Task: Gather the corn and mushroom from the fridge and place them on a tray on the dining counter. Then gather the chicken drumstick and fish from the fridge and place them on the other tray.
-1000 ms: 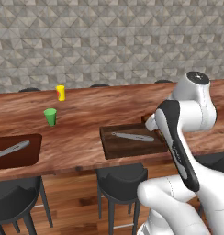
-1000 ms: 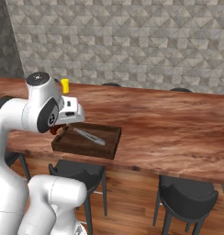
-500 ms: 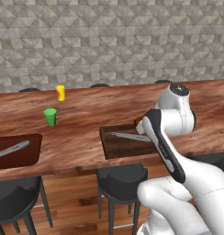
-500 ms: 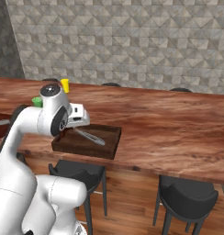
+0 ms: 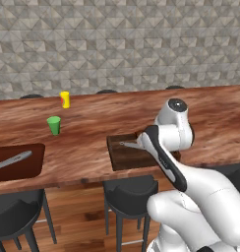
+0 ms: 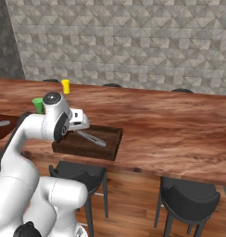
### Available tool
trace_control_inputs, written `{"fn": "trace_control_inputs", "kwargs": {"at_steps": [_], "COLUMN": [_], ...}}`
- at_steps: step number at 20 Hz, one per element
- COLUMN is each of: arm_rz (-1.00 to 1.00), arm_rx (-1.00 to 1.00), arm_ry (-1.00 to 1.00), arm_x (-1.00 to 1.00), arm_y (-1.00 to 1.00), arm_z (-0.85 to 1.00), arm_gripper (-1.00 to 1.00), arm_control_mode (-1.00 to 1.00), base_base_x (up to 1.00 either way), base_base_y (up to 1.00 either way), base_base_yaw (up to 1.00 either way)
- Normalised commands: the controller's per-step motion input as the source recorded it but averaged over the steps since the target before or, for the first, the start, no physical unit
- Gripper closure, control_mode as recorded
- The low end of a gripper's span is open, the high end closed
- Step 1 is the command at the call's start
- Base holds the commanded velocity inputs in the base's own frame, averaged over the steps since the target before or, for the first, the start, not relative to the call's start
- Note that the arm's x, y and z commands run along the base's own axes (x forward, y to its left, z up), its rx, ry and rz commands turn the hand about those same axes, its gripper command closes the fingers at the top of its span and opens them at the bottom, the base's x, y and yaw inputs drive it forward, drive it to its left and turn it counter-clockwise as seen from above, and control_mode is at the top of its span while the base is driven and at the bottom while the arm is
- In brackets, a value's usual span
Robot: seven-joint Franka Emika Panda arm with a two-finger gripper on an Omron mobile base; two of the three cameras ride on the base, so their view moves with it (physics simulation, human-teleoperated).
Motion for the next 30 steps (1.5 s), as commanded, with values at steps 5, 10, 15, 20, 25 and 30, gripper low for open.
{"fn": "trace_control_inputs", "kwargs": {"at_steps": [5,10,15,20,25,30], "arm_rz": [-0.01,-0.02,-0.03,-0.03,-0.03,-0.02], "arm_rx": [0.00,0.00,0.00,0.00,0.00,0.00], "arm_ry": [0.00,0.00,0.00,0.00,0.05,0.05], "arm_x": [0.21,0.11,0.24,0.34,0.46,0.45], "arm_y": [0.11,0.14,0.10,0.01,0.03,0.07], "arm_z": [-0.11,-0.24,-0.25,-0.24,-0.28,-0.25], "arm_gripper": [1.00,1.00,1.00,1.00,1.00,1.00], "arm_control_mode": [-1.00,-1.00,-1.00,-1.00,-1.00,-1.00], "base_base_x": [0.00,0.00,0.00,0.00,0.00,0.00], "base_base_y": [0.00,0.00,0.00,0.00,0.00,0.00], "base_base_yaw": [0.00,0.00,0.00,0.00,0.00,0.00]}}
